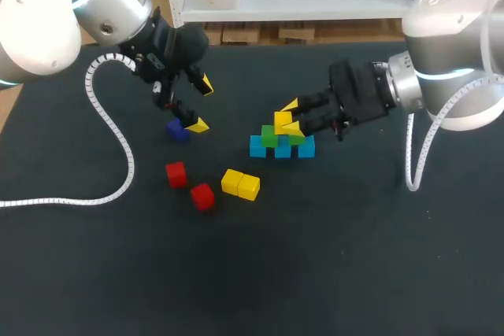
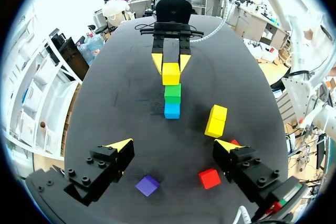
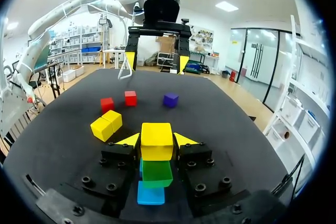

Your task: Place the blue cubes, place green cubes on the blue cubes, place the yellow cubes on the green cubes, then place the red cubes on the yellow cubes, and place purple cube on the red cubes.

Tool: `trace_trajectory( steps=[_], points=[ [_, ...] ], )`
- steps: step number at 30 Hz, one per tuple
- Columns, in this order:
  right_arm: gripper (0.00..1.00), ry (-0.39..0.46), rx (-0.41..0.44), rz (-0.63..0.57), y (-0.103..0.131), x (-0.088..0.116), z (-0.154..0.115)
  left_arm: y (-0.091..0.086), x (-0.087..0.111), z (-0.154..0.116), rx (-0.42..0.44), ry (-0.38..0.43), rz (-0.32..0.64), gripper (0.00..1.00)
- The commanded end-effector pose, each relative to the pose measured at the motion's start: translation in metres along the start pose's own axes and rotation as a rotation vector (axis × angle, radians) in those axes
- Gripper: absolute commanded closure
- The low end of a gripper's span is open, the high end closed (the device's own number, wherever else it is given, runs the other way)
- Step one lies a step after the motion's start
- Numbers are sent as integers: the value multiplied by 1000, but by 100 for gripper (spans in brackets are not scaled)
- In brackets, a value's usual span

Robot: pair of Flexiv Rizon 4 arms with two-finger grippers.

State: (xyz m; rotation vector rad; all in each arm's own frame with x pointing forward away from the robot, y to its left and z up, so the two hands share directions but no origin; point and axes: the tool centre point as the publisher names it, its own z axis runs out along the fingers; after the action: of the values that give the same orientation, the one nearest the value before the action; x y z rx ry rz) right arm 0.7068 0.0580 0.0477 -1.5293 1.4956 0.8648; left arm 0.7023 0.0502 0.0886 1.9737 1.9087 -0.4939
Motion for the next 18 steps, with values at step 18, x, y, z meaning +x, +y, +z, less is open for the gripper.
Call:
trace_trajectory(
  steps=[18],
  points=[
    [60, -4, -8, 3, -3, 0, 5, 1, 1, 0, 2, -2, 3, 0]
  ],
)
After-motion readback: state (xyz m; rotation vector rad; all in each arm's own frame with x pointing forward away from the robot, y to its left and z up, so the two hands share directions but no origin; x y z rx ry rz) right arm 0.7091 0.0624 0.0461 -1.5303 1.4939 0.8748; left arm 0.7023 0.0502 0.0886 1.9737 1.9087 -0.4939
